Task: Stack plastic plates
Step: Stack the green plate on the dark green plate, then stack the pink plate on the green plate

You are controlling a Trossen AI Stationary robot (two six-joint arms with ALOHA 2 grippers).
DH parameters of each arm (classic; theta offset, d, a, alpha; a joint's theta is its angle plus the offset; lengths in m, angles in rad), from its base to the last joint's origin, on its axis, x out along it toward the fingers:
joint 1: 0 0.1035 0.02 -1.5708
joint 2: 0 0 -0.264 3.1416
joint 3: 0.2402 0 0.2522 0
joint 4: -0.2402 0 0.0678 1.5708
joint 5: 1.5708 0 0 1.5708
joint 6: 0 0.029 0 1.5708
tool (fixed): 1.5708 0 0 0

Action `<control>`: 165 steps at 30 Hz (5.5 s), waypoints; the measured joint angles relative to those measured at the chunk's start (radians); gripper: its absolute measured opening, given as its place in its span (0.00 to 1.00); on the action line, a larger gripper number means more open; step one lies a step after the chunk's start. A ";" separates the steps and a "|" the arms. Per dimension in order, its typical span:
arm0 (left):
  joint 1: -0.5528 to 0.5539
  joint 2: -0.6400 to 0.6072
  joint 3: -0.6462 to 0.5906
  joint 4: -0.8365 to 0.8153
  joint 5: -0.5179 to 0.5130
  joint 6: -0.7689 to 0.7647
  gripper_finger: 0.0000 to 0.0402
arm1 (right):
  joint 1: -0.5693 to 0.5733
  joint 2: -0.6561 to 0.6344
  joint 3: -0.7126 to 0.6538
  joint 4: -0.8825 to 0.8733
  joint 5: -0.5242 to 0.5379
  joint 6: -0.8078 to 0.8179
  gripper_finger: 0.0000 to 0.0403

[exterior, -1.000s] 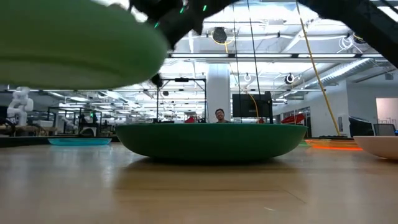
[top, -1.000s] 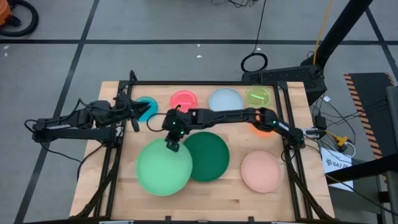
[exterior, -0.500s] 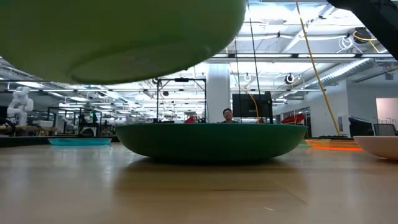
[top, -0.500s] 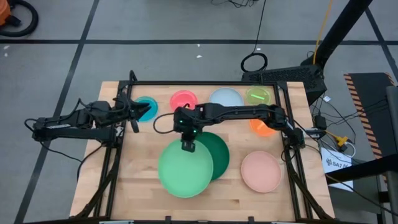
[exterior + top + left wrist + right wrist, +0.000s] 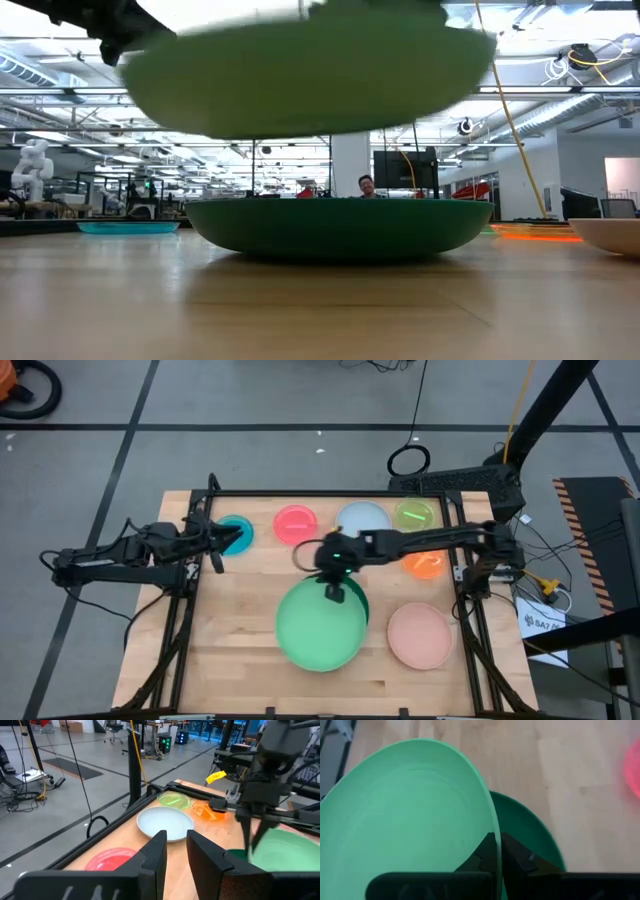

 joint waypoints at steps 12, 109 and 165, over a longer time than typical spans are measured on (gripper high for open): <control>0.001 0.113 0.000 0.221 0.000 0.140 0.20 | -0.098 -0.194 -0.603 0.692 0.069 0.160 0.01; 0.320 0.453 0.127 0.527 -0.001 0.591 0.20 | -0.303 0.110 0.077 -0.658 0.168 -0.005 0.33; 0.317 0.453 0.127 0.539 0.005 0.487 0.20 | 0.639 -0.162 -0.298 -0.351 0.017 1.567 0.32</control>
